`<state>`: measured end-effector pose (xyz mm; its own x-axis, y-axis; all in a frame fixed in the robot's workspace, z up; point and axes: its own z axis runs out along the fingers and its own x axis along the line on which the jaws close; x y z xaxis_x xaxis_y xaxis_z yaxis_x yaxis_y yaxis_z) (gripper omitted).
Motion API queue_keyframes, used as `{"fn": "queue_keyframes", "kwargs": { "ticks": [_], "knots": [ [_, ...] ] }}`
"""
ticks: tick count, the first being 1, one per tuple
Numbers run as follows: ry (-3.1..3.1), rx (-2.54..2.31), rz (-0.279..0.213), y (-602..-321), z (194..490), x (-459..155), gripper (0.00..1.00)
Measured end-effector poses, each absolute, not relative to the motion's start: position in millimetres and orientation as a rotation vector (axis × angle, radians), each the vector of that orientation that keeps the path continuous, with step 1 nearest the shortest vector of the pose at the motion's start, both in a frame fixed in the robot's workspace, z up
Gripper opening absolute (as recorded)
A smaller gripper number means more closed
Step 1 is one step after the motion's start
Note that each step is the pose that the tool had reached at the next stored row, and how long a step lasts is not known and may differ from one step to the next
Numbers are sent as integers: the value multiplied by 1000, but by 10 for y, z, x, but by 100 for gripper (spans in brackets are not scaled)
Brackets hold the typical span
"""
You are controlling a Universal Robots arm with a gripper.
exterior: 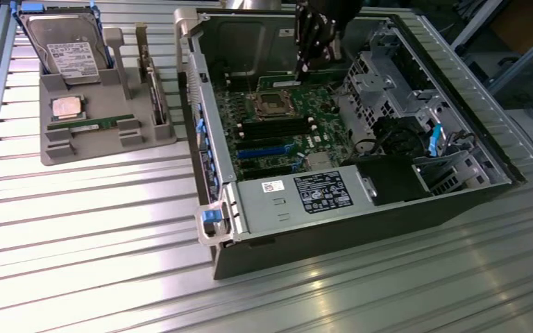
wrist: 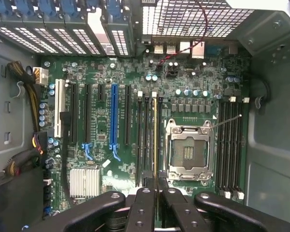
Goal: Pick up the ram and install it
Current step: 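Insert the ram into the slot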
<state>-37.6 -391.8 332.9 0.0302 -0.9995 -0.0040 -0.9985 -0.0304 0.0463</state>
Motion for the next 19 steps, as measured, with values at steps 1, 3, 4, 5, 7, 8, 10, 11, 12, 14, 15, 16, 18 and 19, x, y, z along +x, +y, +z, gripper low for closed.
{"fn": "queue_keyframes", "kwargs": {
  "ticks": [1,3,4,5,7,8,10,11,12,14,15,16,18,19],
  "knots": [
    [-2166,2233,-55,-3920,3309,-376,12],
    [-2168,2231,-54,-3932,3264,-376,12],
    [-2168,2231,-54,-3941,3251,-376,12],
    [-2168,2230,-54,-3952,3231,-376,12],
    [-2168,2231,-55,-3960,3214,-372,12],
    [-2168,2230,-54,-3961,3201,-356,12],
    [-2168,2230,-54,-3964,3180,-343,12],
    [-2168,2230,-54,-3973,3172,-342,12],
    [-2168,2230,-54,-3992,3159,-342,12],
    [-2168,2231,-55,-4021,3138,-342,12],
    [-2168,2230,-54,-4023,3119,-343,12],
    [-2168,2230,-53,-4023,3107,-342,12],
    [-2167,2229,-52,-4023,3063,-342,12],
    [-2167,2229,-52,-4024,3044,-343,12]
  ]
}}
